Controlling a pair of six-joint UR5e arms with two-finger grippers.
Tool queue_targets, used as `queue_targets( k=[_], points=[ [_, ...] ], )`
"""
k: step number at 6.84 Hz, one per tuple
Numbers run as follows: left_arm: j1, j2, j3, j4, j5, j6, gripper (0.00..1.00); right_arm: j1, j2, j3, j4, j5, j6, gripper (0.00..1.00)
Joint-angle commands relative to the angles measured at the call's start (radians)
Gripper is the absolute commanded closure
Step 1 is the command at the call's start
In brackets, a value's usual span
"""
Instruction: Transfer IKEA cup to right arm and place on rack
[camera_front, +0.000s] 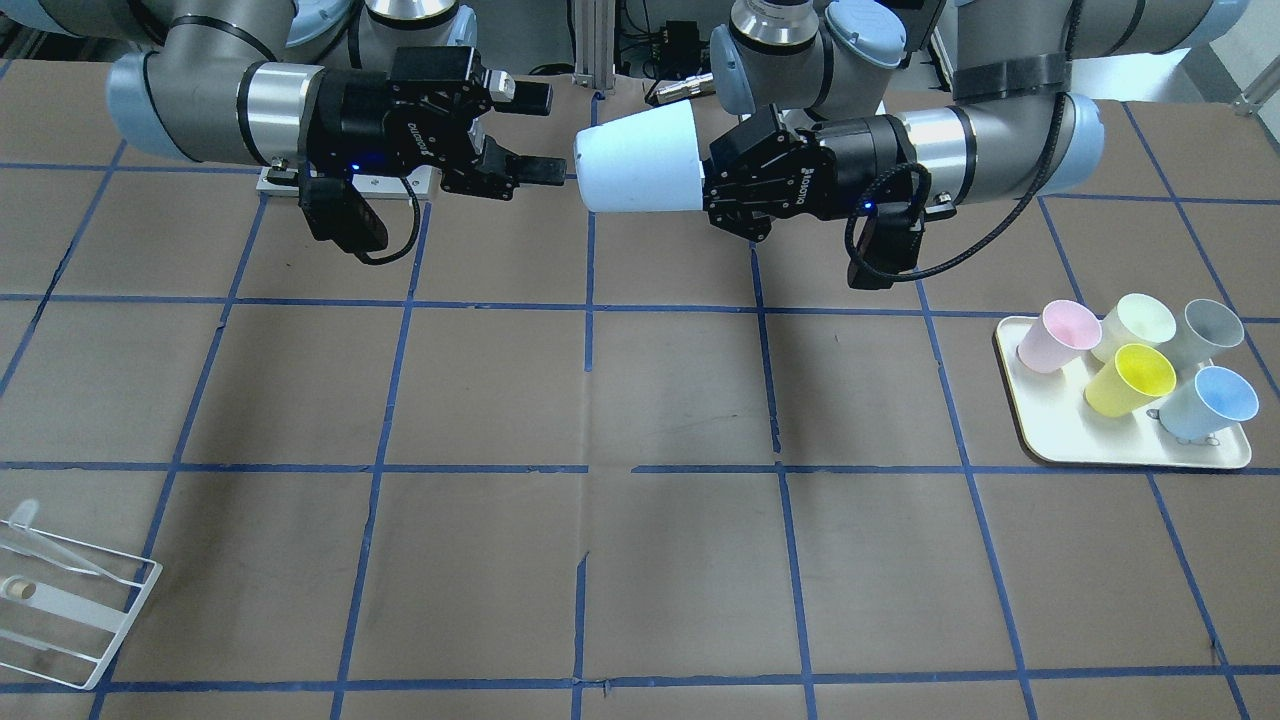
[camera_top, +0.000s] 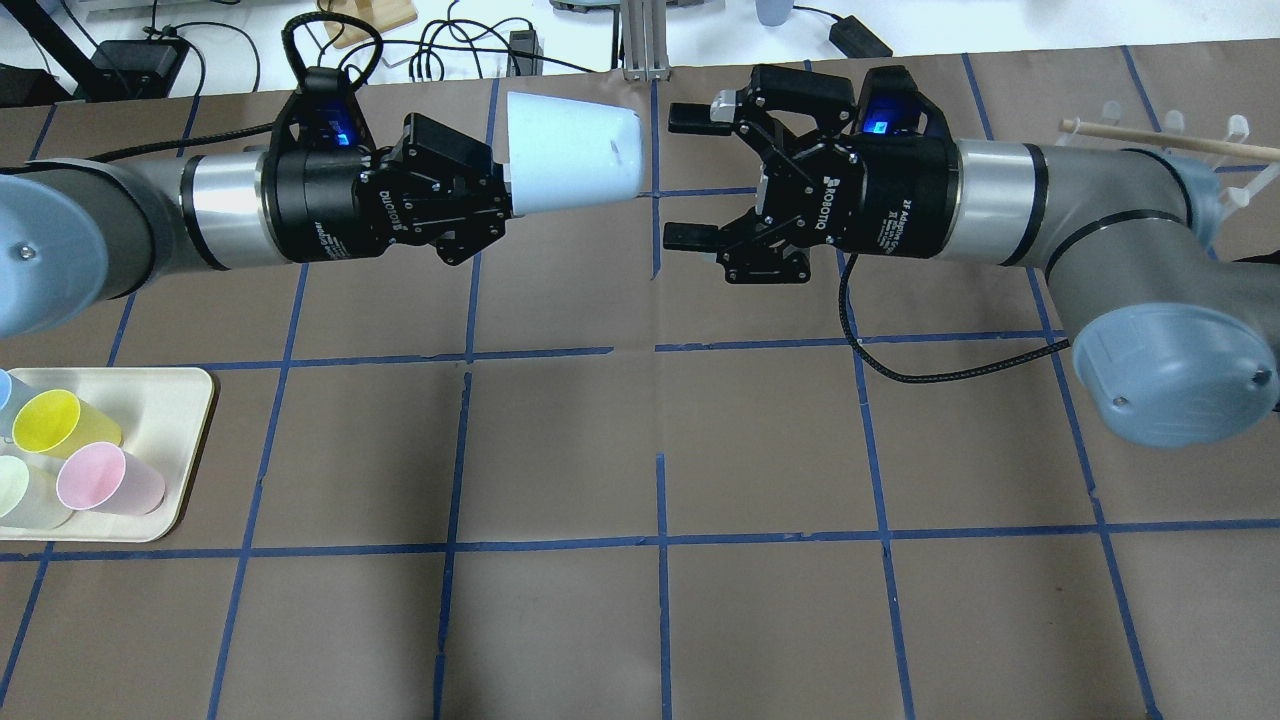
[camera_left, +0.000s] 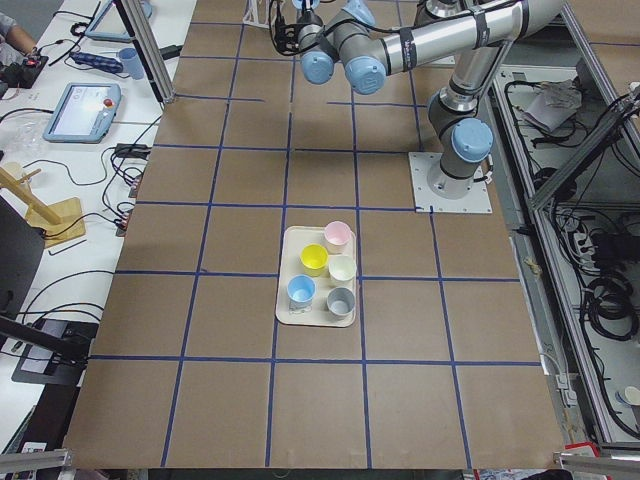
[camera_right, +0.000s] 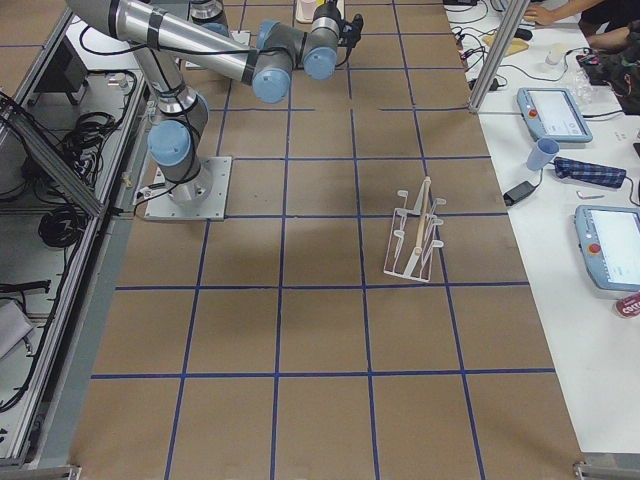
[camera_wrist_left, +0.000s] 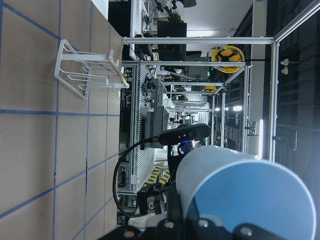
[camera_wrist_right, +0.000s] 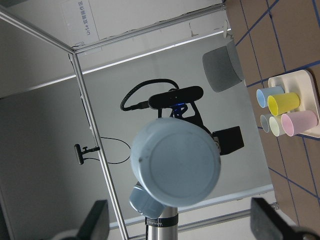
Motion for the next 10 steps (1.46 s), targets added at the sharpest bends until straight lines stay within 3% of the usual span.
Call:
queue_targets(
  k=[1,4,7,9,10],
  points=[
    [-0.037,0.006,-0.012,0.001,-0.002,-0.002,1.00,0.001,0.010,-0.001,-0.024,0.001,0.028,0.00],
    [-0.045,0.006,-0.010,0.004,-0.002,-0.004,1.00,0.003,0.027,-0.001,-0.018,0.001,0.031,0.04],
    [-0.068,0.004,-0.010,0.005,-0.030,-0.004,1.00,0.006,0.017,0.001,-0.020,0.002,0.071,0.21],
    [-0.068,0.006,-0.007,0.005,-0.028,-0.010,0.98,0.006,0.014,0.001,-0.020,0.019,0.103,0.41],
    [-0.068,0.009,-0.001,0.004,-0.018,-0.012,0.80,0.006,0.010,0.001,-0.020,0.021,0.117,0.46]
  ],
)
